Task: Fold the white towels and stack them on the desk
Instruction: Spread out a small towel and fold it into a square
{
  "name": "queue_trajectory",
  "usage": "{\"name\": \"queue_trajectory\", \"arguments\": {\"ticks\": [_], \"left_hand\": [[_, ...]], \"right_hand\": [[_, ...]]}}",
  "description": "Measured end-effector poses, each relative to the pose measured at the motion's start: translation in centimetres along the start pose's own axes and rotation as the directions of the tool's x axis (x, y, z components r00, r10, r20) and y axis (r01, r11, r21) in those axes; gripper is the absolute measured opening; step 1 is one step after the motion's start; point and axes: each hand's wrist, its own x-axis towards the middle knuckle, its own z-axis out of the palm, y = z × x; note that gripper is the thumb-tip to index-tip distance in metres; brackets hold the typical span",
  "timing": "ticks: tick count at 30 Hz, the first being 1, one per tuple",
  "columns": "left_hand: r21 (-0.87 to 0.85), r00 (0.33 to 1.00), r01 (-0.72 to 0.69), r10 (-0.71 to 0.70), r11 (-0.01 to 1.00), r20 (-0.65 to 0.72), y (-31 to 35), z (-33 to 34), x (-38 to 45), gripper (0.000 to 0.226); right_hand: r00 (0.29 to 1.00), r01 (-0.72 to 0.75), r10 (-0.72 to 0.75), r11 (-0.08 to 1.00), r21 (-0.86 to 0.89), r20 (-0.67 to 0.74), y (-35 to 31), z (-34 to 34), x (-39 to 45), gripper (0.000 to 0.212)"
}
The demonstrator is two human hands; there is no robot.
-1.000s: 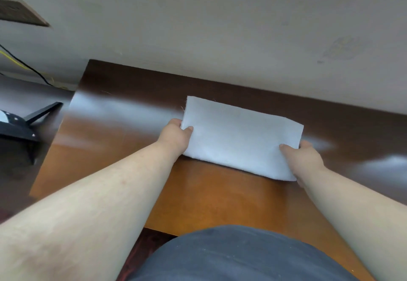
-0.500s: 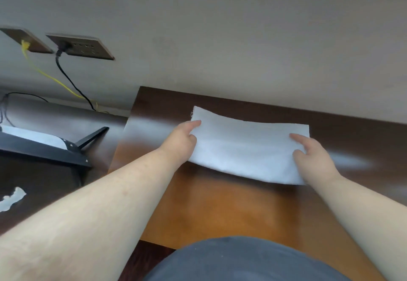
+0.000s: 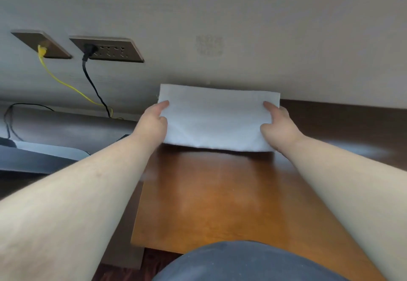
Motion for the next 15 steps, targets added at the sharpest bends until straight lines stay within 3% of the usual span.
{"name": "queue_trajectory", "arguments": {"ticks": [4,8,12,15], "left_hand": [[0.067,0.999,0.003,-0.006,0.998,0.05,-1.0,0.8,1.6,0.061],[0.205,0.999,0.013,-0.022,0.979,0.038,-1.8,1.5,2.1,0.058],[0.258,1.0,-0.01,0.003,0.966,0.026,-2.5,1.7,1.8,0.059],[0.293,0.997,0.003,0.021,0.956,-0.078,-2.6,1.9,1.3,0.062]], "right_hand": [[0.996,-0.075,0.079,0.993,-0.095,0.04,-0.1,1.4,1.0,0.072],[0.98,-0.197,0.196,0.975,-0.101,-0.026,0.8,1.8,1.0,0.074],[0.986,-0.163,0.158,0.981,-0.105,-0.062,2.0,2.3,0.6,0.069],[0.989,-0.135,0.128,0.987,-0.091,-0.078,2.6,2.8,0.5,0.065]]}}
